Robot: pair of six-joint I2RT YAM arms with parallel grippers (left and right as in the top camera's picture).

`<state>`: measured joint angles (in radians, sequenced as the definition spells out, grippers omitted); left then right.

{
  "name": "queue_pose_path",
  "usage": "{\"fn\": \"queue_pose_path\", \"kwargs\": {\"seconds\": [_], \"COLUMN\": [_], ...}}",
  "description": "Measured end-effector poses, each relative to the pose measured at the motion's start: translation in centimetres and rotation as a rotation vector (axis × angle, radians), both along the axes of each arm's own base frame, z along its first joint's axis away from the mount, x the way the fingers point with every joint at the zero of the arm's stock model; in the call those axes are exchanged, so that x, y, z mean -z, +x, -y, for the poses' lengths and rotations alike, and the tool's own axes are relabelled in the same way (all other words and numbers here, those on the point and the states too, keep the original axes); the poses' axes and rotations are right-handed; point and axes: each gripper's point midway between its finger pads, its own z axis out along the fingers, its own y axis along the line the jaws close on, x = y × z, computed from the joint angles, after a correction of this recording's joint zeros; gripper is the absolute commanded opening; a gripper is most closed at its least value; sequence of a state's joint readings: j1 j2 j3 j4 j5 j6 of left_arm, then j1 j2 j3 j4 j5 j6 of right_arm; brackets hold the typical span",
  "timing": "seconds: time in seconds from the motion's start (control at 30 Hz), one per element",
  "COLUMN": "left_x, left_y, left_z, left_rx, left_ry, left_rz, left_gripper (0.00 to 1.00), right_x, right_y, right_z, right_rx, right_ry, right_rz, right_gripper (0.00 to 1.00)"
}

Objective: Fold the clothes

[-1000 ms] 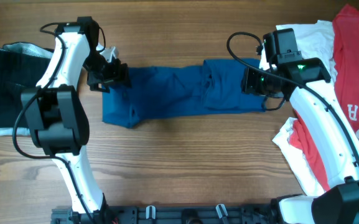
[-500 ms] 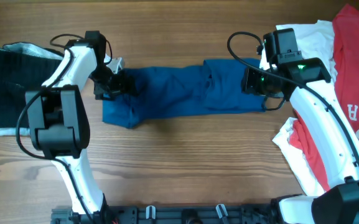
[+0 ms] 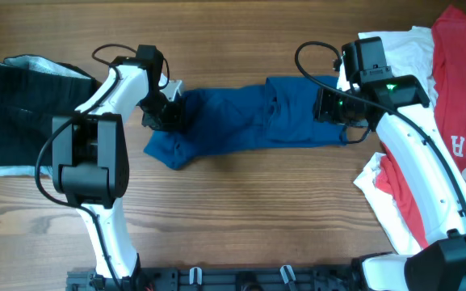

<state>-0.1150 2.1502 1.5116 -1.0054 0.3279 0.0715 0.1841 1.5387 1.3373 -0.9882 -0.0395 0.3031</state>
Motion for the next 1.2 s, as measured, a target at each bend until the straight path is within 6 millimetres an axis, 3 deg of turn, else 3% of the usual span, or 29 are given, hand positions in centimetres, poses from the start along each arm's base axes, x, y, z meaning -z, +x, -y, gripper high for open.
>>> {"fn": "queue_pose_path", "kwargs": {"seconds": [0.2,0.37,0.43,0.5,0.57,0.67,0.73,0.83,0.9,0.97,1.07,1.2], "left_x": [-0.2,-1.8,-4.4,-6.6,-10.4,-14.6,-17.0,-17.8,-17.9,-18.1,-17.7,-15.9], "left_y": [-0.6,-1.6,-1.2,-0.9,0.2,1.2,2.2,3.7,4.2,4.7,4.7,4.4], "left_z": [-1.1,-7.6,-11.5,-13.8,-16.4,-17.6,-16.7,-13.0,-8.4,-4.9,-1.7,1.1], "left_rx": [-0.06,-0.214,-0.31,-0.364,-0.425,-0.47,-0.462,-0.378,-0.289,-0.229,-0.175,-0.116], "left_ry": [0.006,0.148,0.216,0.253,0.293,0.316,0.313,0.297,0.28,0.264,0.261,0.268], "left_rz": [-0.044,-0.067,0.001,0.059,0.171,0.277,0.344,0.403,0.432,0.468,0.483,0.454], "left_gripper": [0.04,0.05,0.05,0.06,0.05,0.06,0.06,0.07,0.07,0.08,0.08,0.08], "right_x": [0.0,0.0,0.0,0.0,0.0,0.0,0.0,0.1,0.1,0.2,0.2,0.2], "right_y": [0.0,0.0,0.0,0.0,0.0,0.0,0.0,-0.2,-0.3,-0.5,-0.5,-0.5], "right_z": [0.0,0.0,0.0,0.0,0.0,0.0,0.0,0.0,0.1,0.1,0.1,0.1], "right_rx": [0.0,0.0,0.0,0.0,0.0,0.0,0.0,0.0,0.0,0.0,0.0,0.0], "right_ry": [0.0,0.0,0.0,0.0,0.0,0.0,0.0,-0.002,-0.003,-0.004,-0.004,-0.004], "right_rz": [0.0,0.001,0.001,0.001,0.0,0.0,0.0,-0.008,-0.015,-0.021,-0.022,-0.022], "right_gripper": [0.56,0.57,0.57,0.57,0.57,0.57,0.57,0.57,0.57,0.57,0.57,0.57]}}
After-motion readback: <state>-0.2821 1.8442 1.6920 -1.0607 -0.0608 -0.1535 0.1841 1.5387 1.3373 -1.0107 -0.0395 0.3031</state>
